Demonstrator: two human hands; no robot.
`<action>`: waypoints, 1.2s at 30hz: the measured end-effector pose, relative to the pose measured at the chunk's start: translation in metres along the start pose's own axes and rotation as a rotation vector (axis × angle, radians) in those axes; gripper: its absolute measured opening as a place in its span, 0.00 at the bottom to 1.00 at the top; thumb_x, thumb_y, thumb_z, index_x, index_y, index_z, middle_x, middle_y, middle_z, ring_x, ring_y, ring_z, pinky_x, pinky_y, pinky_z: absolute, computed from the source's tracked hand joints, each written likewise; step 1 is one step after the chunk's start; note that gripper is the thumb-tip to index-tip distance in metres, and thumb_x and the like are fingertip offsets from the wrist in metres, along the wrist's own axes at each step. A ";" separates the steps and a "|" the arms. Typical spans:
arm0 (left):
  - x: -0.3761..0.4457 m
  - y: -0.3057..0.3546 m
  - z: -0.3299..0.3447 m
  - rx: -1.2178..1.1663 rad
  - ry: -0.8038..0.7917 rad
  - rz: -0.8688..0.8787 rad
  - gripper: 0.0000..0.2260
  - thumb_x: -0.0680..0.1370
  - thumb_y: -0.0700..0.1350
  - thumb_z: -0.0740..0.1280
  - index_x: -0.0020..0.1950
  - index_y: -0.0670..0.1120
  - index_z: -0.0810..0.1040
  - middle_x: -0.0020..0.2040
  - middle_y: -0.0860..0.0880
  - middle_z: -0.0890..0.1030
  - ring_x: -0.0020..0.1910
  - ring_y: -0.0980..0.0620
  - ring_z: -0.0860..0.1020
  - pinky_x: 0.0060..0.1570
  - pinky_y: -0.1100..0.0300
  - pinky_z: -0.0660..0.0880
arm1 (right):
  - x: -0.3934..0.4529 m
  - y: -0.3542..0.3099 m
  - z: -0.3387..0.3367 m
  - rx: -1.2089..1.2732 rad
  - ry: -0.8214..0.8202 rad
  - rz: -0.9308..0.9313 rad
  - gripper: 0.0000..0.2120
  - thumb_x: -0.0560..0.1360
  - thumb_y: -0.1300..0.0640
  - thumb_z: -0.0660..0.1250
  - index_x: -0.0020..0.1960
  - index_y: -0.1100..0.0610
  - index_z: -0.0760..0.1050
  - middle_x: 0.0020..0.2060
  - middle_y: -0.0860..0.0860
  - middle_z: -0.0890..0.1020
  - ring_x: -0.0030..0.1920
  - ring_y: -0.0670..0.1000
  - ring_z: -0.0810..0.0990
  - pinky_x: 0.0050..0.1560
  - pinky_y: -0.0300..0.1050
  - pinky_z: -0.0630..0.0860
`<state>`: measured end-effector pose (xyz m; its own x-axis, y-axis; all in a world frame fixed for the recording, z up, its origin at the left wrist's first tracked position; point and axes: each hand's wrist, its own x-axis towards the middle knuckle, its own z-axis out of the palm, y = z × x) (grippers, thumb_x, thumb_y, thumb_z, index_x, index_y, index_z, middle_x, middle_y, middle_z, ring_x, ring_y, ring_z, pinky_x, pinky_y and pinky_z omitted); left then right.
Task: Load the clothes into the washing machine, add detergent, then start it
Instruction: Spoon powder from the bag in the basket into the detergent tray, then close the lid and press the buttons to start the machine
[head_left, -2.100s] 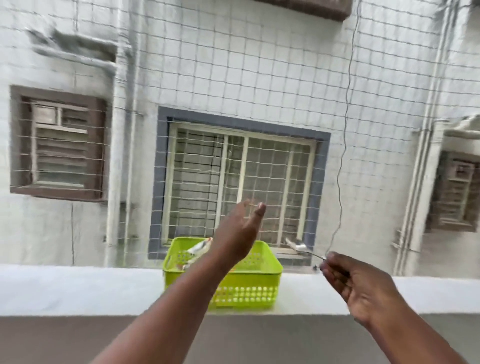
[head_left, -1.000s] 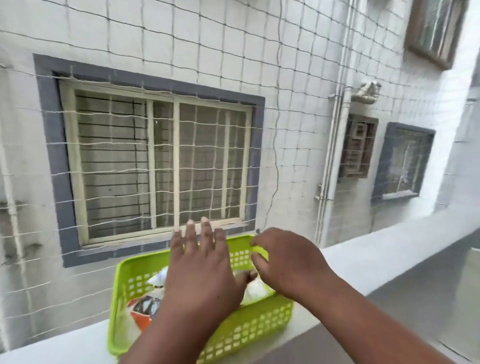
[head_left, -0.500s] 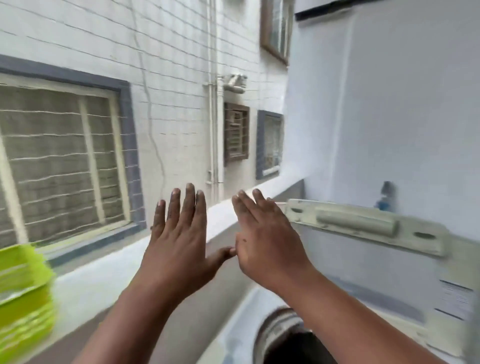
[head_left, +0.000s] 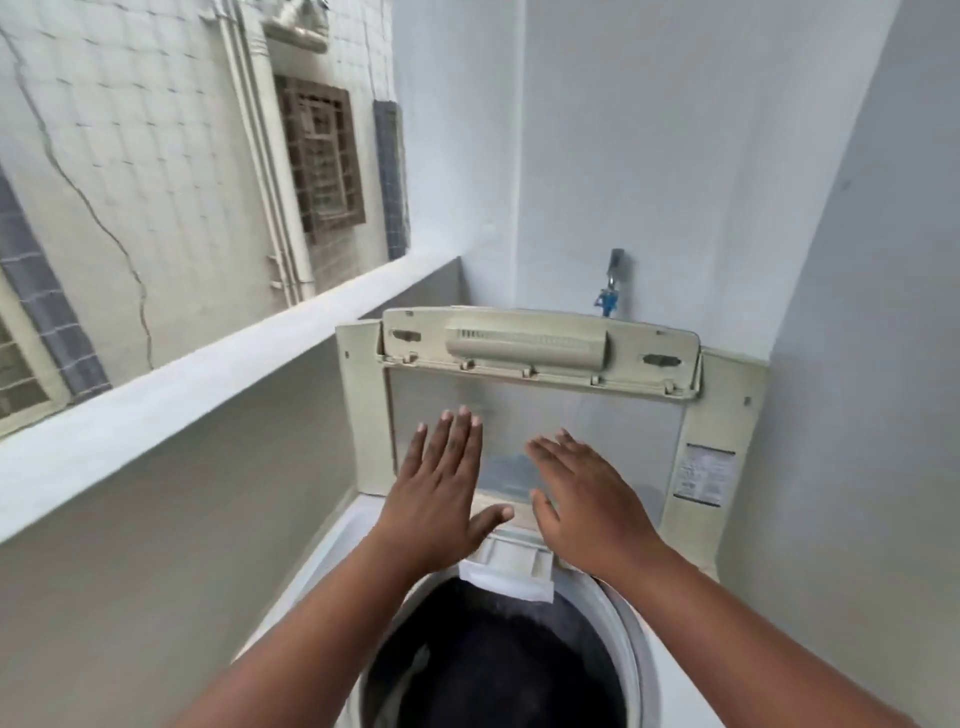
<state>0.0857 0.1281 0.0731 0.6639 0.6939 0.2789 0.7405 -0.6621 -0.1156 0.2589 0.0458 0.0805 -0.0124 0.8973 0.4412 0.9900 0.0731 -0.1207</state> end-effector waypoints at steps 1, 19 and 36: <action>0.006 -0.002 0.019 -0.023 -0.063 0.026 0.42 0.77 0.70 0.42 0.74 0.37 0.64 0.74 0.39 0.64 0.73 0.41 0.62 0.71 0.48 0.46 | -0.004 0.007 0.012 0.026 -0.065 0.031 0.26 0.75 0.55 0.62 0.73 0.58 0.67 0.69 0.54 0.73 0.71 0.56 0.69 0.73 0.48 0.59; 0.032 -0.056 0.204 -0.292 0.056 0.295 0.26 0.73 0.63 0.62 0.63 0.48 0.78 0.58 0.50 0.80 0.55 0.48 0.79 0.56 0.55 0.68 | -0.032 0.041 0.164 -0.121 -0.233 0.337 0.29 0.64 0.51 0.78 0.62 0.59 0.77 0.53 0.54 0.81 0.54 0.57 0.80 0.56 0.51 0.77; 0.049 -0.048 0.232 -0.547 0.323 0.178 0.16 0.73 0.57 0.64 0.51 0.48 0.83 0.48 0.52 0.82 0.47 0.49 0.71 0.50 0.57 0.66 | -0.023 0.051 0.181 -0.053 0.035 0.404 0.15 0.62 0.63 0.79 0.48 0.58 0.83 0.41 0.53 0.83 0.43 0.58 0.82 0.45 0.48 0.79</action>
<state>0.1064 0.2595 -0.1288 0.6432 0.4969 0.5825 0.4056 -0.8664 0.2913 0.2843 0.1073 -0.0972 0.3833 0.8337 0.3976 0.9199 -0.3060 -0.2451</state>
